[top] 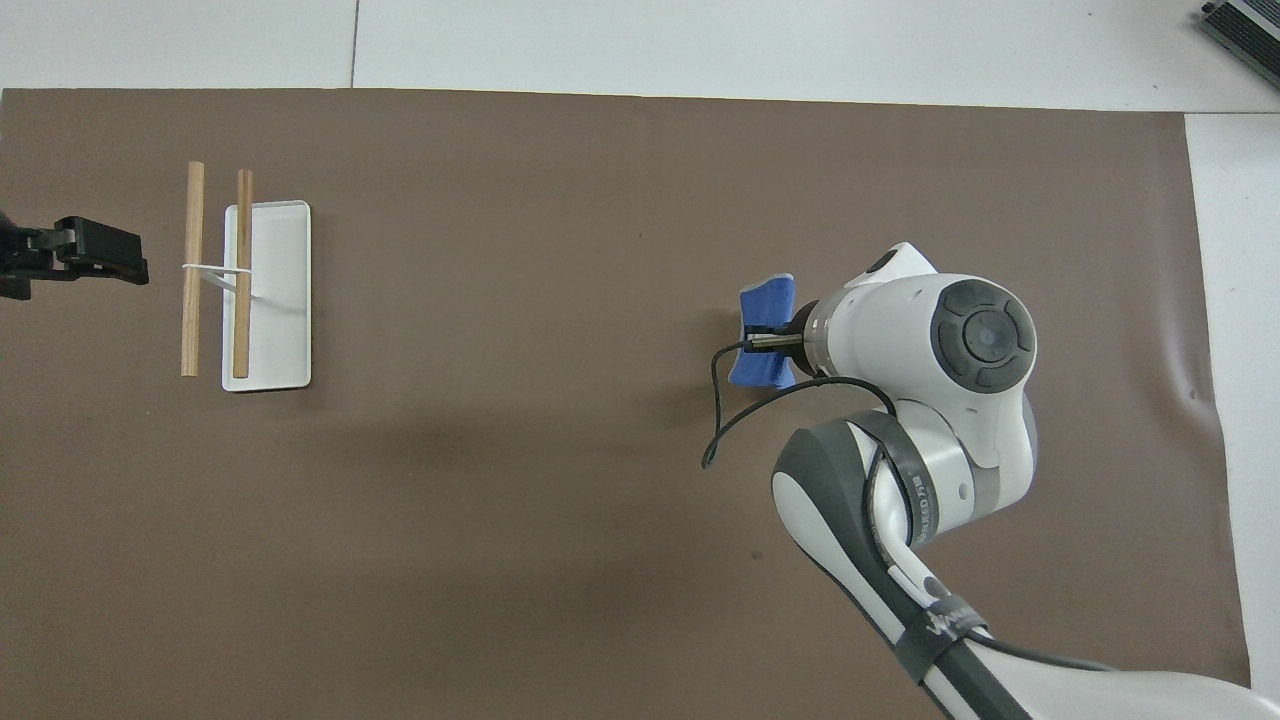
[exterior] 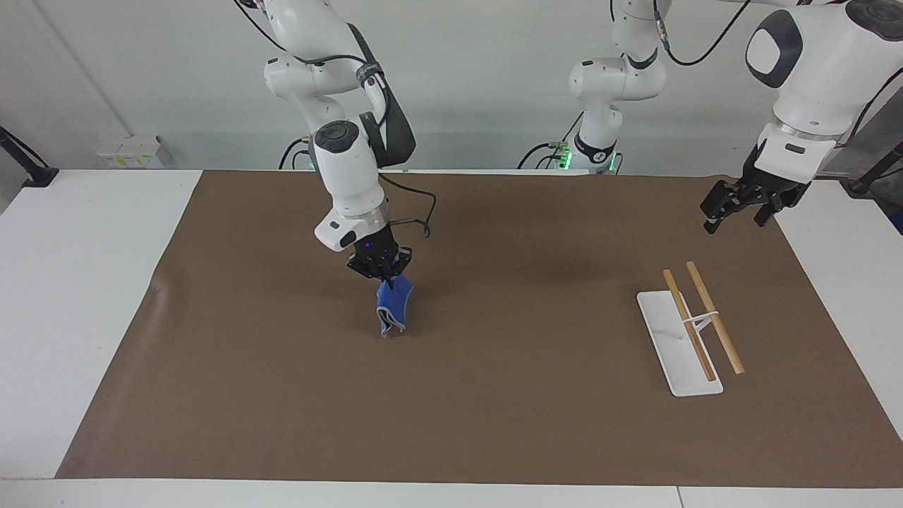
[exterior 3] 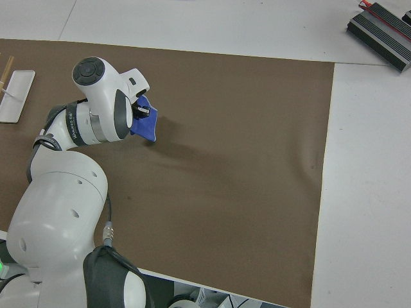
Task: Right arm passes towel to left arm to hang
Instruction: 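Carry the towel toward the rack while the left gripper reaches toward it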
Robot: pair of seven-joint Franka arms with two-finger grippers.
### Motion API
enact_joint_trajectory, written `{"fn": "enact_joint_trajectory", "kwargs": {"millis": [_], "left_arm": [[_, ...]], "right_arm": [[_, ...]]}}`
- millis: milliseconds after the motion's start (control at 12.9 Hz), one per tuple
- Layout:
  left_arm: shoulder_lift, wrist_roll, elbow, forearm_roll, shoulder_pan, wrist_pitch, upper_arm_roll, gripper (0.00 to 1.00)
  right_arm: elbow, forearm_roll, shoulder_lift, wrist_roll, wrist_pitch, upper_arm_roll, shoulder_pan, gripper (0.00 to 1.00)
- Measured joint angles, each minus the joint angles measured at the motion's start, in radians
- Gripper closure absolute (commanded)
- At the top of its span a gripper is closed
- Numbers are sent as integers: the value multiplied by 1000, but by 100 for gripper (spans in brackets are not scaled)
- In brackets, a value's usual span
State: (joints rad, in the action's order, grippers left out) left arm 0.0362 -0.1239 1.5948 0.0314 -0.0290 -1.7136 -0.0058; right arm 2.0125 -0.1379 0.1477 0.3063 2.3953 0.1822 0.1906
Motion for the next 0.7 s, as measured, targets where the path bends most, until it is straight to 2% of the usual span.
{"fn": "enact_joint_trajectory", "kwargs": {"millis": [466,699], "left_arm": [[0,-1,0,0,-3,0,-8,0],[0,-22,1,-20,-26,0,-23,0]], "right_arm": [[-110,-350,-1,2,0,55,1,100],[-142,-440,-1,57,0,70,20,100]]}}
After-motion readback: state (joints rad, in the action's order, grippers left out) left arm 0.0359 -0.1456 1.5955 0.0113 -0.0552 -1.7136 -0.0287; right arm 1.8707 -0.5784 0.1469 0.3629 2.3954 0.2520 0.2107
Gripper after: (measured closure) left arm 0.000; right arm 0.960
